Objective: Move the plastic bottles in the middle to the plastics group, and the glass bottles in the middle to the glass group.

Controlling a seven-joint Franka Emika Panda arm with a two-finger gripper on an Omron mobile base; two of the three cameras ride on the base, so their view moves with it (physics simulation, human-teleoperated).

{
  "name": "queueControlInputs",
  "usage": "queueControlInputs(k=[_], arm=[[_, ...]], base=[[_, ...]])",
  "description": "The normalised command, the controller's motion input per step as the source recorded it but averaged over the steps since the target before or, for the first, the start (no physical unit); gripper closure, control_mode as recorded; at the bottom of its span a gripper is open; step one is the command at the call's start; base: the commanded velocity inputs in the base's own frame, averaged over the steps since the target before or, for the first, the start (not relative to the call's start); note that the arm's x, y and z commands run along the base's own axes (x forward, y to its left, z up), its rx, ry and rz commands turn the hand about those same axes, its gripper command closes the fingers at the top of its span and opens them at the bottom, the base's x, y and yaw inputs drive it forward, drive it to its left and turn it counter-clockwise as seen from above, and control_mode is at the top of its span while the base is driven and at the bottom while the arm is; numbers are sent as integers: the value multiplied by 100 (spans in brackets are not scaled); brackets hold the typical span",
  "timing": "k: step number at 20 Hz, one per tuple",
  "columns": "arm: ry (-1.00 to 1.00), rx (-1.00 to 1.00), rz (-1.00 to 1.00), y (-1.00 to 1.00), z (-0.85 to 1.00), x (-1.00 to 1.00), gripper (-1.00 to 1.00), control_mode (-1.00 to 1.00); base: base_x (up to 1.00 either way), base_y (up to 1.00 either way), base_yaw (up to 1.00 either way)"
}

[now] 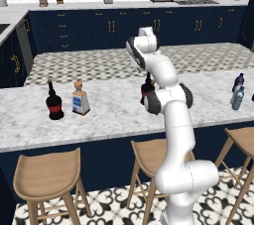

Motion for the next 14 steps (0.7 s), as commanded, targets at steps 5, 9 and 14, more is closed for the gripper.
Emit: queueControlInputs(k=[5, 9, 14], arm=[[0, -1, -4, -3, -31, -36, 100, -100], [-3, 0, -1, -10, -28, -29, 100, -100], [-5, 4, 0, -6, -8, -59, 100, -100]], base=[[0, 0, 0], [0, 0, 0], [0, 0, 0]])
